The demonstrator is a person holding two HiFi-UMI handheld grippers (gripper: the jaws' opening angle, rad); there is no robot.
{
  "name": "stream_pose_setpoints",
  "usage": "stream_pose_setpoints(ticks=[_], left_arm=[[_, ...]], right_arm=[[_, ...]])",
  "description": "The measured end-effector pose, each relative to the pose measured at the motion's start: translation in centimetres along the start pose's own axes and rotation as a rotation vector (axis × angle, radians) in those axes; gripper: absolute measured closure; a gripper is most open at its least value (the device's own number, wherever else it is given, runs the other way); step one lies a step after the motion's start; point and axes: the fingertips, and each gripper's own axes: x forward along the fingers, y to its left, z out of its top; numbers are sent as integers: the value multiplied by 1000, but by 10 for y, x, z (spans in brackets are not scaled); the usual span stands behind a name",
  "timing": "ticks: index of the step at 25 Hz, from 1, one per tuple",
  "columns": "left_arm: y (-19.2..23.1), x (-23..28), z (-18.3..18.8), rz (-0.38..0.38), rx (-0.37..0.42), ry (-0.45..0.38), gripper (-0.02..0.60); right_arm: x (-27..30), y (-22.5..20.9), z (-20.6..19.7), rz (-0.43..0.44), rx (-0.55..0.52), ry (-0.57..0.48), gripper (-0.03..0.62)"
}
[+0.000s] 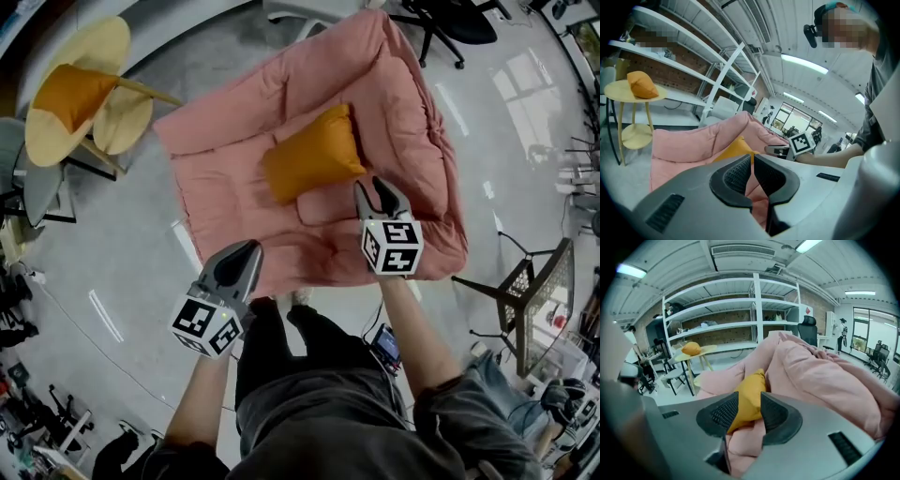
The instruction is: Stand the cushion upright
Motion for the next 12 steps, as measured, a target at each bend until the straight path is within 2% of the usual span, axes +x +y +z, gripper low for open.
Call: stream_pose_setpoints(ticks=[6,12], left_arm=[[1,-22,11,25,32,-7,569],[1,-33,30,45,72,-34,571]], right_arm=[[-39,49,36,187,-7,-96,468],[-61,75,54,261,-33,-125,481]])
